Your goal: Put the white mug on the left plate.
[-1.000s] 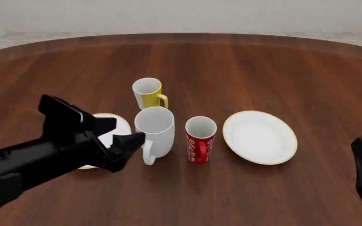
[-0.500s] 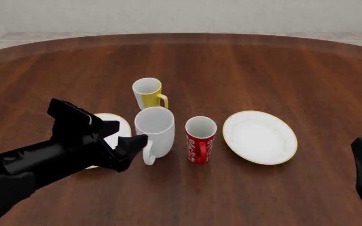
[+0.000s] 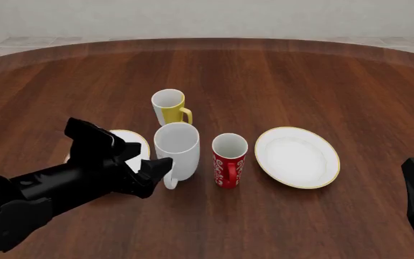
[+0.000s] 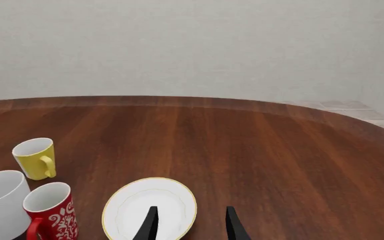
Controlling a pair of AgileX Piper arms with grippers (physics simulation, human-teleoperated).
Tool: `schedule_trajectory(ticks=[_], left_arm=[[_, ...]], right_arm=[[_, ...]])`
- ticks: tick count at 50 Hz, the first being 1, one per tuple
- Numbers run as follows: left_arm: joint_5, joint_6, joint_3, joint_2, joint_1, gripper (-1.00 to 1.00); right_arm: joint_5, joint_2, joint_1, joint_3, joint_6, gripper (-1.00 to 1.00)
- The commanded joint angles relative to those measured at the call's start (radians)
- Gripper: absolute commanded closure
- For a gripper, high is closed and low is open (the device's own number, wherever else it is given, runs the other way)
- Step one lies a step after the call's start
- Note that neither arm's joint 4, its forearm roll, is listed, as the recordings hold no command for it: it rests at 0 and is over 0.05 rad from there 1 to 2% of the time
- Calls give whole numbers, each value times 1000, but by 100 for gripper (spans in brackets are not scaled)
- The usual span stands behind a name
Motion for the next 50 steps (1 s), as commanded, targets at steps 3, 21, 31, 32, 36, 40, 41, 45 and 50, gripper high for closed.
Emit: schedule_trajectory(ticks=[3, 21, 31, 32, 36, 40, 41, 45, 50], left_arm=[[-28, -8, 0, 38, -5, -100], [-59, -13, -9, 84, -2, -100], [-65, -17, -7, 94, -6, -100], [-64, -18, -8, 94, -7, -100], [-71, -25, -6, 100, 2, -100], [-83, -28, -4, 114, 7, -100], [-83, -28, -4, 114, 7, -100], [-91, -29, -4, 126, 11, -100], [-104, -33, -2, 144, 9, -100]], right_arm=[[0, 1, 0, 0, -2, -100], [2, -2, -1, 0, -2, -100], [3, -1, -1, 0, -2, -100], [3, -1, -1, 0, -3, -100], [2, -1, -1, 0, -3, -100], [1, 0, -2, 0, -4, -100], [1, 0, -2, 0, -4, -100], [2, -1, -2, 0, -4, -100], [1, 0, -2, 0, -5, -100]])
